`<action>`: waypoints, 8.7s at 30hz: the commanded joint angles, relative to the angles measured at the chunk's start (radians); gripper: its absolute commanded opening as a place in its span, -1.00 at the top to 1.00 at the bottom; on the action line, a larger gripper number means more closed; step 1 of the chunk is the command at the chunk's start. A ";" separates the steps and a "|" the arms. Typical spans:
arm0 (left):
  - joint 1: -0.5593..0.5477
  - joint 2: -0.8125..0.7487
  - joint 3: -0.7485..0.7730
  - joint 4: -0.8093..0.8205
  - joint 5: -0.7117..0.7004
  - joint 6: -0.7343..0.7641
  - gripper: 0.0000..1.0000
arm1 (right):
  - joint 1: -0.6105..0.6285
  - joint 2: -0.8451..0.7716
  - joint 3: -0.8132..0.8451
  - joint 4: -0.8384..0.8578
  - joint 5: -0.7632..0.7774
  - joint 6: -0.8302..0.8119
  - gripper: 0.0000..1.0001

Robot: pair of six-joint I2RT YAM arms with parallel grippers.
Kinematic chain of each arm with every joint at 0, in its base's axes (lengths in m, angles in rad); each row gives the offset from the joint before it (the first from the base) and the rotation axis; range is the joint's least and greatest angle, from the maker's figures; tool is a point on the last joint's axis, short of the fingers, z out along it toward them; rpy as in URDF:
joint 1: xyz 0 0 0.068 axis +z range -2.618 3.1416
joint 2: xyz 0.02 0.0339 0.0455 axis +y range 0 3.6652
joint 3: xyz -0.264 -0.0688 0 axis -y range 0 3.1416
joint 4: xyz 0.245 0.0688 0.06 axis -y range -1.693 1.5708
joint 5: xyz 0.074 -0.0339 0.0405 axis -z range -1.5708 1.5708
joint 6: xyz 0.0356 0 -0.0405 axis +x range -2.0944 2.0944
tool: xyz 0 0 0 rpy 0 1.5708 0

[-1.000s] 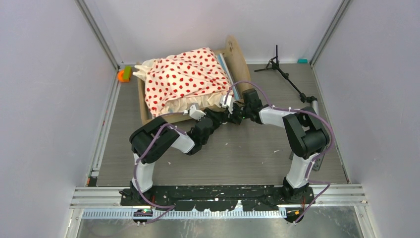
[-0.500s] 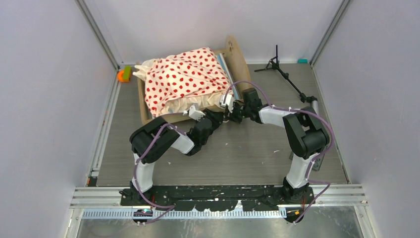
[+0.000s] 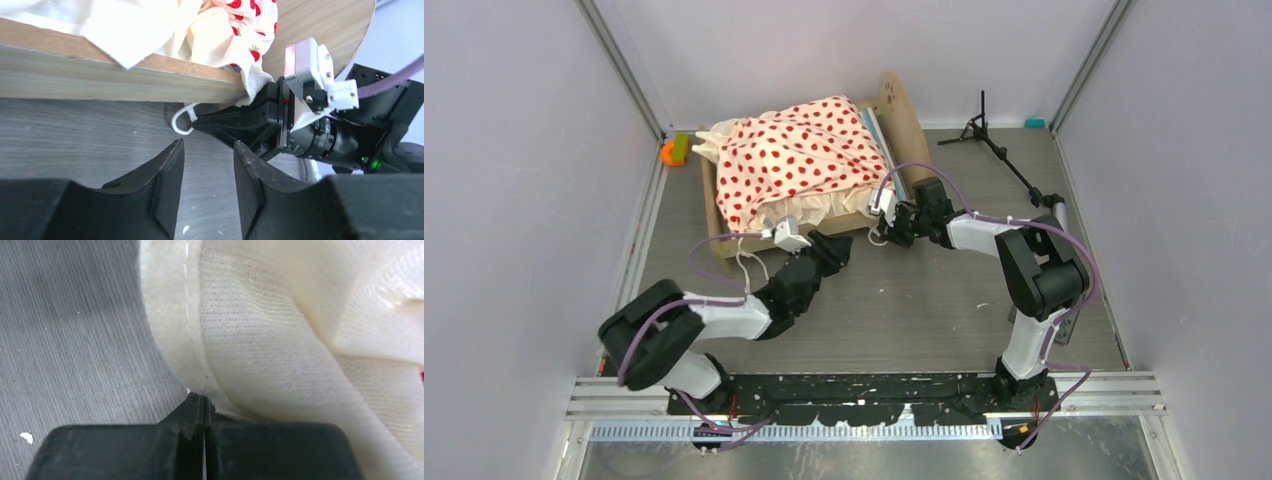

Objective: Set up the pet bed
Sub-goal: Tie the ropes to the bed frame.

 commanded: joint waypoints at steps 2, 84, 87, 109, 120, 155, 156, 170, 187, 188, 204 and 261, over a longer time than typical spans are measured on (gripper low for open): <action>-0.004 -0.196 -0.085 -0.286 -0.150 0.012 0.30 | 0.001 -0.023 0.046 0.010 -0.009 0.013 0.99; 0.212 0.052 0.041 -0.082 0.092 0.061 0.35 | 0.067 0.329 -0.161 1.326 0.038 0.296 1.00; 0.215 0.050 0.044 -0.086 0.091 0.064 0.26 | 0.065 0.314 -0.175 1.326 -0.019 0.286 0.99; 0.229 0.149 0.143 -0.036 0.254 0.088 -0.14 | 0.047 0.251 -0.207 1.268 -0.190 0.243 0.99; 0.230 0.256 0.216 -0.008 0.276 0.063 -0.22 | 0.039 0.245 -0.197 1.246 -0.216 0.243 1.00; 0.229 0.368 0.270 0.102 0.232 -0.038 1.00 | 0.030 0.137 -0.285 1.194 -0.089 0.272 0.28; 0.230 0.367 0.270 0.102 0.231 -0.037 1.00 | 0.030 0.124 -0.293 1.180 -0.078 0.272 0.22; 0.229 0.345 0.269 0.089 0.239 -0.016 1.00 | 0.022 -0.067 -0.221 0.480 0.057 0.139 -0.09; 0.230 0.349 0.275 0.095 0.248 -0.024 1.00 | 0.022 0.023 -0.115 0.390 0.152 0.165 -0.09; 0.229 0.348 0.274 0.096 0.247 -0.025 1.00 | 0.022 0.030 -0.101 0.375 0.157 0.166 -0.09; 0.230 0.339 0.261 0.105 0.245 -0.033 1.00 | 0.054 0.099 0.065 0.147 0.212 0.146 0.02; 0.302 -0.037 0.101 -0.179 0.118 0.155 1.00 | -0.059 -0.224 -0.101 0.060 0.471 0.283 0.99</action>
